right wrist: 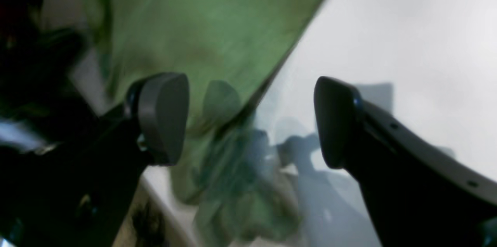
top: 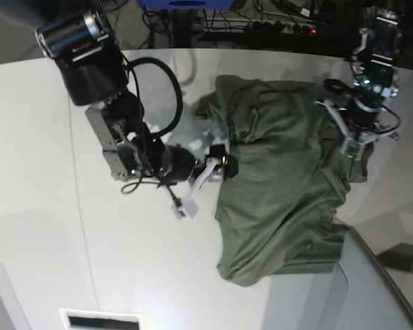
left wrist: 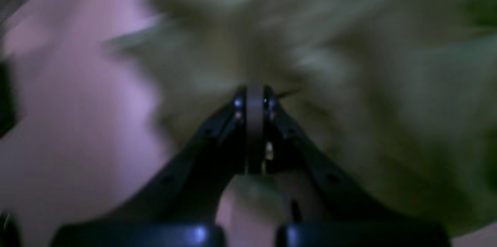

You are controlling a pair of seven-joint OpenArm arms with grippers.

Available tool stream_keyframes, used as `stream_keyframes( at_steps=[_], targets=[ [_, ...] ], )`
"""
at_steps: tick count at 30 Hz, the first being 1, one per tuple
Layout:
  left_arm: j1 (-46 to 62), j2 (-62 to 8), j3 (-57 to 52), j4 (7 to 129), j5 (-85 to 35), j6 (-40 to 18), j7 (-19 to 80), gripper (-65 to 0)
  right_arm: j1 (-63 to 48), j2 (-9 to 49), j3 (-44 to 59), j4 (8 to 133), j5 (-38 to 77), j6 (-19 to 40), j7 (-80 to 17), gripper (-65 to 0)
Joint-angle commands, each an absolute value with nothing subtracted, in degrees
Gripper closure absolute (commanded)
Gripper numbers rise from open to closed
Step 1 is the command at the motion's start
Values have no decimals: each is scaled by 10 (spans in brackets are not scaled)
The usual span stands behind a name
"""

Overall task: Layout the t-shirt on the table in an organized manner, then fold the t-shirt properly
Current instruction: 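Release the left gripper and grasp the shirt body with it again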

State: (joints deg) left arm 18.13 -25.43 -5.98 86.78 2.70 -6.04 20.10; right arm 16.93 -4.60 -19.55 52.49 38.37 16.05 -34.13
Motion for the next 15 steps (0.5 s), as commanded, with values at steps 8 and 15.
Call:
stream_keyframes(
  at_steps=[8, 15],
  targets=[
    [284, -261, -166, 941, 25, -59, 188, 0, 289, -53, -196, 349, 394, 168, -236, -474],
    [319, -233, -211, 960, 24, -59, 186, 0, 299, -76, -196, 290, 395, 169, -212, -474]
  ],
)
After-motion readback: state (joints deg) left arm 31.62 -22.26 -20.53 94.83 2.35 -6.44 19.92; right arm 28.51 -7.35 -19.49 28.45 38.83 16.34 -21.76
